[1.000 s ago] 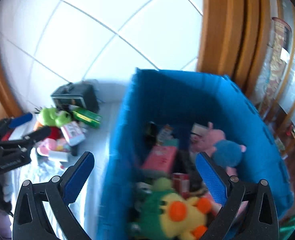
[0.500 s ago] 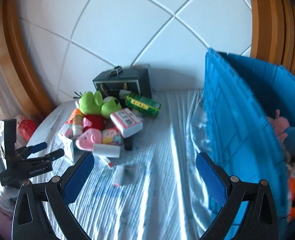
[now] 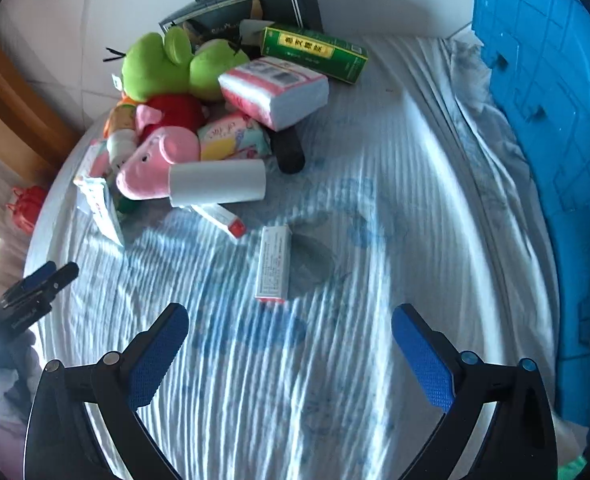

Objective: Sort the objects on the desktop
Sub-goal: 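Withdraw both tools from the crate back over the bed, then grasp the white wet-wipe pack with left tool while right tool grasps white medicine box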

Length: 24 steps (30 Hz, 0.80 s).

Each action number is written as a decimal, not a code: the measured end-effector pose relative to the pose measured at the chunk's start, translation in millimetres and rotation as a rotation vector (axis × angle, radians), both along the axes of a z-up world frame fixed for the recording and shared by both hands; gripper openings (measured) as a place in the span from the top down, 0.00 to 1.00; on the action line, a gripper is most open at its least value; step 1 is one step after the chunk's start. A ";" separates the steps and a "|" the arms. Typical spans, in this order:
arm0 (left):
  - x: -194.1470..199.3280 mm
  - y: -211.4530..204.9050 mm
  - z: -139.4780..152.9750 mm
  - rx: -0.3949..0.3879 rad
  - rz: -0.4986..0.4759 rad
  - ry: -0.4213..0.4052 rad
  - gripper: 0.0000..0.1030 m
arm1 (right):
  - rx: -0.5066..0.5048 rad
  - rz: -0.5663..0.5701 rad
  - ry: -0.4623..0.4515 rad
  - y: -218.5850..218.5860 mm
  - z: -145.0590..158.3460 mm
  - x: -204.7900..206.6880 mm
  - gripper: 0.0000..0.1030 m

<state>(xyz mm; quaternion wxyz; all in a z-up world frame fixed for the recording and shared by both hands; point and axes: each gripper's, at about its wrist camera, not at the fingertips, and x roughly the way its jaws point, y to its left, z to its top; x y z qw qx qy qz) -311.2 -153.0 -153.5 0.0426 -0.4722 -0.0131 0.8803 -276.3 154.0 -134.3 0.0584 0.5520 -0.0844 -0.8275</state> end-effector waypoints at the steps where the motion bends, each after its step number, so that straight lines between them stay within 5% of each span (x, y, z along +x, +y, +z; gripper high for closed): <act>1: -6.5 -0.3 -3.0 -0.009 -0.003 0.015 0.21 | 0.006 -0.002 -0.009 -2.7 -5.8 -3.3 0.00; 9: -59.9 -4.1 -36.7 -0.067 -0.051 0.044 0.21 | -0.029 -0.024 -0.072 -19.6 -41.5 -32.4 0.00; 17: -93.6 -5.4 -71.8 -0.066 -0.096 -0.026 0.22 | 0.025 -0.031 -0.123 -39.6 -70.2 -55.9 0.01; 19: -95.1 -6.7 -77.9 -0.051 -0.100 -0.050 0.35 | 0.054 -0.043 -0.137 -40.8 -77.6 -58.8 0.20; 23: -89.2 -9.0 -75.2 -0.037 -0.086 -0.027 0.43 | 0.081 -0.036 -0.158 -42.8 -88.6 -61.2 0.35; 24: -87.5 -9.4 -73.9 -0.031 -0.082 -0.025 0.44 | 0.087 -0.030 -0.159 -44.0 -90.3 -61.0 0.46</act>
